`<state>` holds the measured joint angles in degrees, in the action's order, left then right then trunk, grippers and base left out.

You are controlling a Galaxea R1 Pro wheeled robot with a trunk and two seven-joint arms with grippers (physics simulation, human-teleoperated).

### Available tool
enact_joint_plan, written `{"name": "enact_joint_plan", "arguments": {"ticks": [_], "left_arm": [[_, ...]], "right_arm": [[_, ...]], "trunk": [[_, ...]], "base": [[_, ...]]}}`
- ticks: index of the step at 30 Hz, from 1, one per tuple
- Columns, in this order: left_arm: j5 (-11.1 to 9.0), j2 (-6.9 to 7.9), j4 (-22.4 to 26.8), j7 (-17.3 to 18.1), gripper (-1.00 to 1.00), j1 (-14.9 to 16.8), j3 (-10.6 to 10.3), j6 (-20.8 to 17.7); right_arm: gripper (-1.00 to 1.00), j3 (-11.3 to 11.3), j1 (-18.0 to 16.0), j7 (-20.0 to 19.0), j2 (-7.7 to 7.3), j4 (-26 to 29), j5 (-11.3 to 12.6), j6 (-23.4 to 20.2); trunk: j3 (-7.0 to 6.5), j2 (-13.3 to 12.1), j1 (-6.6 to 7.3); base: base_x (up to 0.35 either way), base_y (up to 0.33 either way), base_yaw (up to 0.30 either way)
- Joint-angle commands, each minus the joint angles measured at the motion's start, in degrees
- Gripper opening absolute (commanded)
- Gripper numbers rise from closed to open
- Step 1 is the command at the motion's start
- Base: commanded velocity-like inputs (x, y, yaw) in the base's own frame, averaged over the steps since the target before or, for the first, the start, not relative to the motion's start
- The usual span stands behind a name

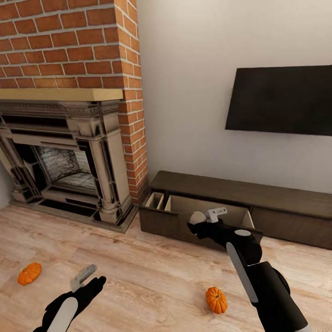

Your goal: Place each of the two pumpkins and all three candles from the living room inside a cabinet in the living room (use any cabinet), then make sure every cabinet is closed, and position the cauldron so it is next to a table in the living room.

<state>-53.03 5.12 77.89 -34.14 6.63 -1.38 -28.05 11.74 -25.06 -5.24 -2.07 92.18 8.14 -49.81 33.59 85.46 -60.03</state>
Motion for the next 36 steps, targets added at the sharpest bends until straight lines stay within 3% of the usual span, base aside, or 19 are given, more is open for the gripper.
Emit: {"name": "enact_joint_plan", "arguments": {"ticks": [1,10,16,25,28,33,34,36], "left_arm": [[-0.5,0.06,0.1,-0.5,1.00,0.0,-0.1,0.0],[-0.5,0.12,-1.2,-0.5,1.00,0.0,0.1,0.0],[-0.3,0.16,-3.5,0.1,1.00,0.0,0.4,0.1],[-0.3,0.27,-4.5,0.2,1.00,0.0,0.6,0.1],[-0.3,0.64,-5.5,0.2,1.00,-2.4,0.6,0.1],[-0.4,0.67,-6.1,0.2,1.00,-7.7,0.1,2.2],[-0.5,0.68,-5.5,0.2,1.00,-13.3,0.1,5.7],[-0.5,0.68,-4.8,0.9,1.00,-17.7,0.2,10.1]], "right_arm": [[-1.00,0.1,-0.1,0.3,0.00,0.0,0.4,-0.3],[-1.00,-0.3,-2.2,7.8,0.05,-3.0,0.8,-1.9],[-1.00,-2.5,-3.3,8.4,0.00,-4.5,0.9,-2.6],[-1.00,-3.9,-3.4,8.4,-0.08,-4.7,1.1,-4.4],[-1.00,-8.3,-3.5,8.2,-0.52,-4.7,1.4,-6.3],[-1.00,-12.9,-4.9,7.9,-1.07,-4.8,1.5,-6.8],[-1.00,-14.4,-6.5,7.8,-2.13,-6.9,1.5,-6.9],[-1.00,-15.5,-9.6,5.9,-4.40,-12.8,1.6,-6.9]], "trunk": [[0.06,0.0,-0.02],[0.06,0.0,-0.02],[0.06,0.0,-0.02],[0.06,0.0,-0.02],[0.06,0.0,-0.02],[0.06,0.0,-0.02],[0.06,0.0,-0.02],[0.06,0.0,-0.02]], "base": [[0.247,0.255,-0.266],[0.243,0.257,-0.266],[0.236,0.262,-0.266],[0.218,0.274,-0.192],[0.211,0.280,-0.024],[0.209,0.281,-0.004],[0.208,0.281,0.000],[0.208,0.281,0.000]]}}
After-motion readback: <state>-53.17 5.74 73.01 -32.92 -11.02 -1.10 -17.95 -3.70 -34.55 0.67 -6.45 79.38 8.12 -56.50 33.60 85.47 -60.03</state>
